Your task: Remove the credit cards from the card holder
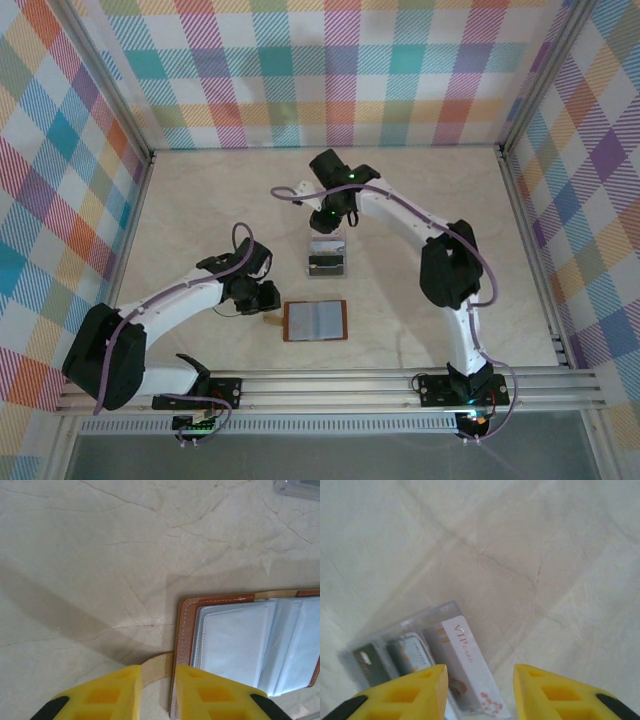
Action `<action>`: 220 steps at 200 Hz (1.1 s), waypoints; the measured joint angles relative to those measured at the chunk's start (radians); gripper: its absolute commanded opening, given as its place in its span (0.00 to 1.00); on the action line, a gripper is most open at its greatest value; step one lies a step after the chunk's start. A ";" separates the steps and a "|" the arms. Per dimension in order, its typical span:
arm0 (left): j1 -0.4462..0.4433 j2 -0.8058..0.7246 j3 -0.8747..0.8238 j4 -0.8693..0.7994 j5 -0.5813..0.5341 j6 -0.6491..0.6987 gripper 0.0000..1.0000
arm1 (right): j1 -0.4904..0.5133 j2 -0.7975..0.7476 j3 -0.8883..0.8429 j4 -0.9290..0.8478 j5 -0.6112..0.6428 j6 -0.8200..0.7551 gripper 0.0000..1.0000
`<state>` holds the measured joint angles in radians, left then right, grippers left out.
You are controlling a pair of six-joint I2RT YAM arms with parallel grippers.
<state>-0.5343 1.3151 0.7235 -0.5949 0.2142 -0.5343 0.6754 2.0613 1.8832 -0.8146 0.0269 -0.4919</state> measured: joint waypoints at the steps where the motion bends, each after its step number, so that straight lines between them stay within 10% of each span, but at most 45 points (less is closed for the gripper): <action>1: 0.000 0.001 0.000 0.000 0.001 0.000 0.24 | 0.000 -0.003 -0.003 0.002 -0.001 0.005 0.41; 112: 0.000 0.113 0.002 0.042 0.099 0.054 0.15 | 0.047 -0.260 -0.418 0.222 -0.257 0.880 0.33; 220: -0.020 0.119 -0.050 0.063 0.122 0.056 0.13 | 0.209 -0.293 -0.587 0.246 -0.330 1.181 0.27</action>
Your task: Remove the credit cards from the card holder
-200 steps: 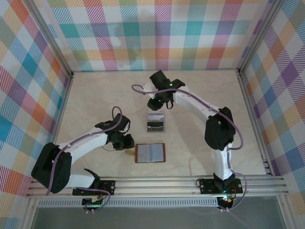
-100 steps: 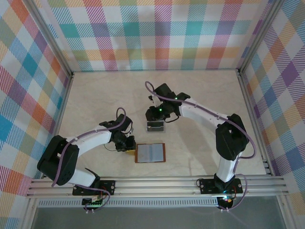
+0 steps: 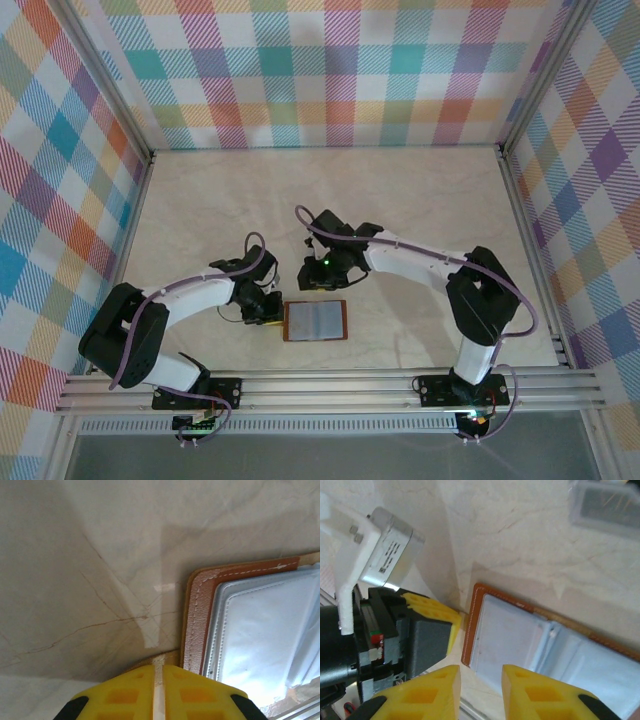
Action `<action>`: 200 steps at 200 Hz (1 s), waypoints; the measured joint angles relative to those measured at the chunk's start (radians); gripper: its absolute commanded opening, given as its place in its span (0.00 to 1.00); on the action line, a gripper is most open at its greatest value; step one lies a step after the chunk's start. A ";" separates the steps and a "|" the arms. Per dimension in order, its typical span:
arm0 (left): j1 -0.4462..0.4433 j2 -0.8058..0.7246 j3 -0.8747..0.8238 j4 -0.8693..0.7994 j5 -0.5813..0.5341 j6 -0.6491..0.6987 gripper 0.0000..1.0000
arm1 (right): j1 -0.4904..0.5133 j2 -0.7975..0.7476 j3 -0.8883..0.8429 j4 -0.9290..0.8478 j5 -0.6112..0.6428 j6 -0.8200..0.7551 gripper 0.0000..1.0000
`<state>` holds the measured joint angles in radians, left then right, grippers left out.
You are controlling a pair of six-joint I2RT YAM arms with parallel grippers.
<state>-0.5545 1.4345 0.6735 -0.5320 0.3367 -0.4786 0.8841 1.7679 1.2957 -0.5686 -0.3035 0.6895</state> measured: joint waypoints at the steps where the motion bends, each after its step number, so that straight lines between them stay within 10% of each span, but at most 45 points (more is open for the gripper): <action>1: 0.000 0.000 0.000 0.000 0.000 0.000 0.13 | 0.002 0.000 0.000 0.000 0.000 0.002 0.27; 200: -0.002 -0.003 -0.019 0.028 0.013 -0.003 0.11 | 0.173 0.190 0.000 0.071 0.100 0.220 0.13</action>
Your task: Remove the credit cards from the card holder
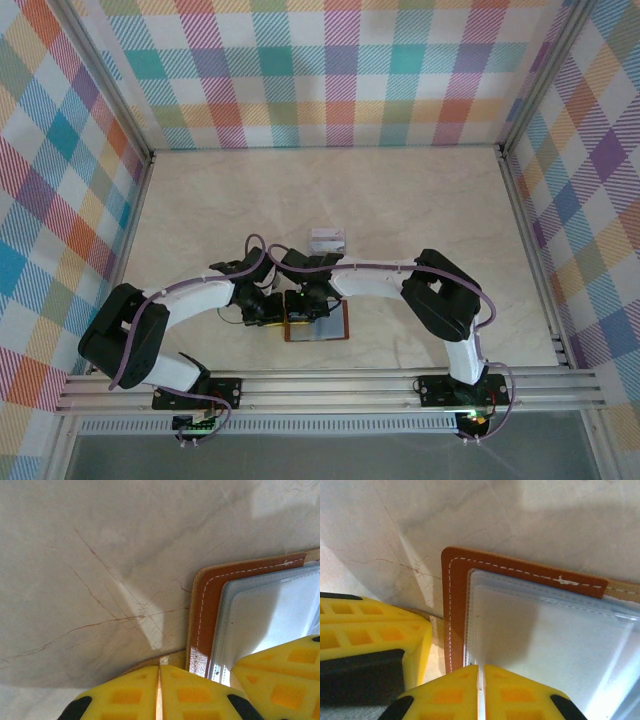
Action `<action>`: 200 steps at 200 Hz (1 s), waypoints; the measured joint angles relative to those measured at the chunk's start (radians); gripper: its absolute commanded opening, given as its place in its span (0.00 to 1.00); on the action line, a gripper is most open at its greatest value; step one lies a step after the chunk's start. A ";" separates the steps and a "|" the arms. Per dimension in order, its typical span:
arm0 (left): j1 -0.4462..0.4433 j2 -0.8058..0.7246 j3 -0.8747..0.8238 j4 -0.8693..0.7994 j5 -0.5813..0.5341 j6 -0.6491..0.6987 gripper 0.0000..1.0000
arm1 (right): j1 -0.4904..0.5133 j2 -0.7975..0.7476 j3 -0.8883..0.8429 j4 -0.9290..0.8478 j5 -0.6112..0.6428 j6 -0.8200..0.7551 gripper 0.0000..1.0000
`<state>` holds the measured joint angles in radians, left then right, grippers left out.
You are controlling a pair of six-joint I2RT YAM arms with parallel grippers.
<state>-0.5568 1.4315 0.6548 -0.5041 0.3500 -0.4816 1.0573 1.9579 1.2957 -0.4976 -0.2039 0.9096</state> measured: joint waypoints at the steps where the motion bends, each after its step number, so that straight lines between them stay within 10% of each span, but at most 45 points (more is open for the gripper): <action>1: 0.000 0.000 0.000 0.000 0.000 0.000 0.11 | 0.000 0.000 0.000 0.000 0.001 0.000 0.13; 200: -0.001 0.000 0.000 0.001 0.001 0.000 0.11 | 0.021 0.000 0.073 -0.274 0.173 -0.011 0.48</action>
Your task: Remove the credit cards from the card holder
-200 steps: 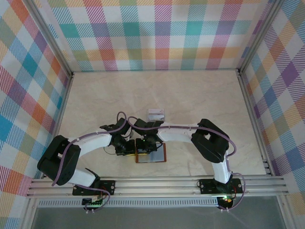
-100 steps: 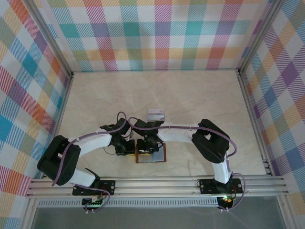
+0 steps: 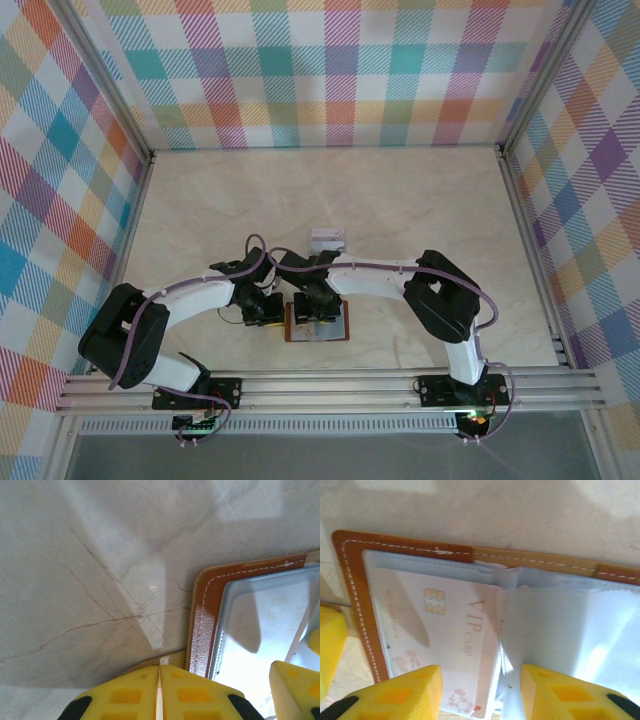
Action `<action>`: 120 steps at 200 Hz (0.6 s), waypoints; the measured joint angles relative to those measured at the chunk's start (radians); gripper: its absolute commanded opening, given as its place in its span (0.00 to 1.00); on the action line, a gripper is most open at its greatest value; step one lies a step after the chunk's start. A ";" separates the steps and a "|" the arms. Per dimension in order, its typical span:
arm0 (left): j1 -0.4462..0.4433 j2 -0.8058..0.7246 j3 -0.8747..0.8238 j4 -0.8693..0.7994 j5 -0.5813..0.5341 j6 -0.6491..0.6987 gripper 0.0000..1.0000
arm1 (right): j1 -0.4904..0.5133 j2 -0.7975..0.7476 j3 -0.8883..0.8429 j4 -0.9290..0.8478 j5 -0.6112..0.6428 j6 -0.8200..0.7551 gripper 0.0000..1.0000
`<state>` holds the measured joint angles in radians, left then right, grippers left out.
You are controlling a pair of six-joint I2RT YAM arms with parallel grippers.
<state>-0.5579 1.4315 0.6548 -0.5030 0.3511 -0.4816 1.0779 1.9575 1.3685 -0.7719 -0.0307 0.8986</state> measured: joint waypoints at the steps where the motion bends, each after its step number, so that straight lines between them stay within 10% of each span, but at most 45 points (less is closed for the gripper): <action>1: 0.000 0.000 0.000 0.000 0.000 0.000 0.11 | 0.000 0.000 0.001 -0.002 0.002 0.000 0.48; 120: -0.001 0.000 0.001 0.000 0.000 0.000 0.12 | 0.004 0.001 0.050 -0.200 0.148 -0.001 0.57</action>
<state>-0.5591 1.4315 0.6556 -0.5026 0.3511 -0.4812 1.0817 1.9583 1.4181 -0.9722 0.1173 0.8974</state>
